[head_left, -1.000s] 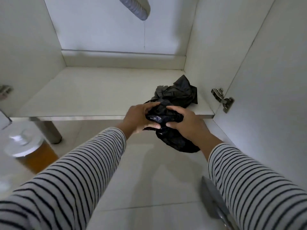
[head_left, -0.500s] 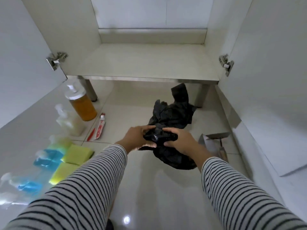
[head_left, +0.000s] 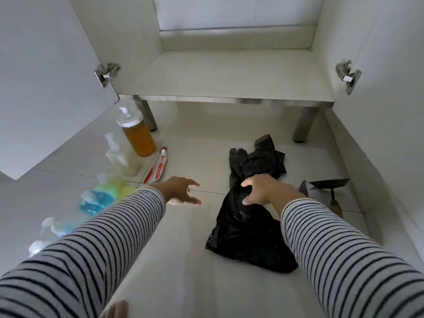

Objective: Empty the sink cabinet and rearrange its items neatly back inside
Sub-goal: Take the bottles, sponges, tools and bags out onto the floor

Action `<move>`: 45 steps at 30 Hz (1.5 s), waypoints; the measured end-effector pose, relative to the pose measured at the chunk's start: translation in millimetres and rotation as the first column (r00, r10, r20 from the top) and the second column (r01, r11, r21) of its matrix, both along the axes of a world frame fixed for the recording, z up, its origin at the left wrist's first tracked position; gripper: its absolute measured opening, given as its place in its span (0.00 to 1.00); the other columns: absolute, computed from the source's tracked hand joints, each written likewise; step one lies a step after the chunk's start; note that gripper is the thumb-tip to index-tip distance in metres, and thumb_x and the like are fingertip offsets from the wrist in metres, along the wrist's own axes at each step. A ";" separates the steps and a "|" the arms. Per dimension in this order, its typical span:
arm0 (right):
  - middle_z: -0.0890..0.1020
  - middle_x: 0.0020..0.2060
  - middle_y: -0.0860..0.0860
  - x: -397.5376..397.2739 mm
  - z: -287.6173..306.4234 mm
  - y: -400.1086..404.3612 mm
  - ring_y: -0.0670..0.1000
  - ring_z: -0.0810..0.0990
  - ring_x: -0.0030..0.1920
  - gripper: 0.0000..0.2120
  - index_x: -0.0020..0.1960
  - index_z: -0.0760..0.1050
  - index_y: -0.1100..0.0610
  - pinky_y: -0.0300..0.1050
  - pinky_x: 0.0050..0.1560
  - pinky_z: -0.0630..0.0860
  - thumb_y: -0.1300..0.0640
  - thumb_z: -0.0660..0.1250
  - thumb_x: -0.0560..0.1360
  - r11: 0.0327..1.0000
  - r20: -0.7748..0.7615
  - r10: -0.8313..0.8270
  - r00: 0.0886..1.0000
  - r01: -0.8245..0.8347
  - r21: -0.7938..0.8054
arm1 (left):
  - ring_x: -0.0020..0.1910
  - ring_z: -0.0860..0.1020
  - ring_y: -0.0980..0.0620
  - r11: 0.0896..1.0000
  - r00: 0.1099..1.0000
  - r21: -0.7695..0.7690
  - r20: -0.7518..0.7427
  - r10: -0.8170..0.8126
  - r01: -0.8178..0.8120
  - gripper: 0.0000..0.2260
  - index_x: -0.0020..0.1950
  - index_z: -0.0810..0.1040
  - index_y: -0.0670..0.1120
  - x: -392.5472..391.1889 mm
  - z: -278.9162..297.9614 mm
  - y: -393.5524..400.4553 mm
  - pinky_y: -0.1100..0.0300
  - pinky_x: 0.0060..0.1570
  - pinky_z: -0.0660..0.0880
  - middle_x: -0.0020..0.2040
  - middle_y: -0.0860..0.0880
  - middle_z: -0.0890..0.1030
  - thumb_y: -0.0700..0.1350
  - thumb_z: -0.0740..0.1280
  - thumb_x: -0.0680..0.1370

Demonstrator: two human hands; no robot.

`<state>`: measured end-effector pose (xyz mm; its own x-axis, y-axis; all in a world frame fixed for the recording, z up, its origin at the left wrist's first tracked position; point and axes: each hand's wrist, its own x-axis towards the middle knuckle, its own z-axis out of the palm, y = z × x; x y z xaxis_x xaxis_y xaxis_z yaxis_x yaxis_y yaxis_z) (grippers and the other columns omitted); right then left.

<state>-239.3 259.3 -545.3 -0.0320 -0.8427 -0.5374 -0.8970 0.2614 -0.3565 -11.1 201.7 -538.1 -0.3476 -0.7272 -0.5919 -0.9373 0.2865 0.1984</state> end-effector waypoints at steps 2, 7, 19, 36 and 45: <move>0.68 0.71 0.53 19.2 2.2 -14.3 0.56 0.70 0.68 0.30 0.71 0.67 0.49 0.53 0.67 0.69 0.51 0.71 0.71 0.999 0.004 0.034 0.999 -0.034 0.001 | 0.65 0.72 0.48 0.999 0.999 -0.034 -0.005 0.035 -0.035 0.31 0.73 0.62 0.52 25.9 2.7 -14.1 0.52 0.68 0.66 0.67 0.47 0.74 0.60 0.66 0.74; 0.69 0.70 0.51 74.4 2.8 -58.0 0.54 0.70 0.68 0.27 0.70 0.67 0.47 0.51 0.69 0.67 0.50 0.69 0.73 0.997 0.026 0.074 0.997 -0.073 -0.029 | 0.68 0.70 0.47 0.983 0.993 -0.141 -0.010 0.120 -0.120 0.29 0.73 0.64 0.50 87.9 1.1 -52.6 0.53 0.68 0.65 0.69 0.47 0.72 0.59 0.65 0.75; 0.74 0.67 0.52 211.3 -55.9 -183.8 0.53 0.76 0.62 0.21 0.67 0.71 0.46 0.41 0.60 0.70 0.50 0.67 0.75 0.988 0.276 -0.084 0.958 0.115 -0.100 | 0.68 0.70 0.47 0.947 0.927 -0.080 -0.241 0.286 -0.312 0.24 0.72 0.66 0.51 155.8 -72.4 -165.3 0.54 0.67 0.66 0.71 0.47 0.70 0.49 0.67 0.77; 0.80 0.60 0.52 250.7 -112.2 -221.5 0.54 0.78 0.59 0.19 0.63 0.77 0.51 0.43 0.61 0.73 0.63 0.66 0.73 0.954 0.270 -0.262 0.927 0.291 -0.075 | 0.50 0.81 0.46 0.850 0.762 0.051 -0.417 0.496 -0.525 0.23 0.69 0.70 0.52 144.2 -132.9 -180.7 0.55 0.48 0.81 0.55 0.45 0.80 0.41 0.68 0.75; 0.82 0.55 0.53 196.7 -45.6 -191.1 0.56 0.81 0.55 0.16 0.58 0.80 0.53 0.48 0.60 0.76 0.63 0.69 0.72 0.927 0.333 -0.348 0.877 0.375 -0.017 | 0.61 0.75 0.41 0.745 0.638 0.205 -0.406 0.654 -0.634 0.26 0.69 0.71 0.53 115.8 -60.1 -156.3 0.50 0.56 0.78 0.68 0.42 0.71 0.32 0.62 0.74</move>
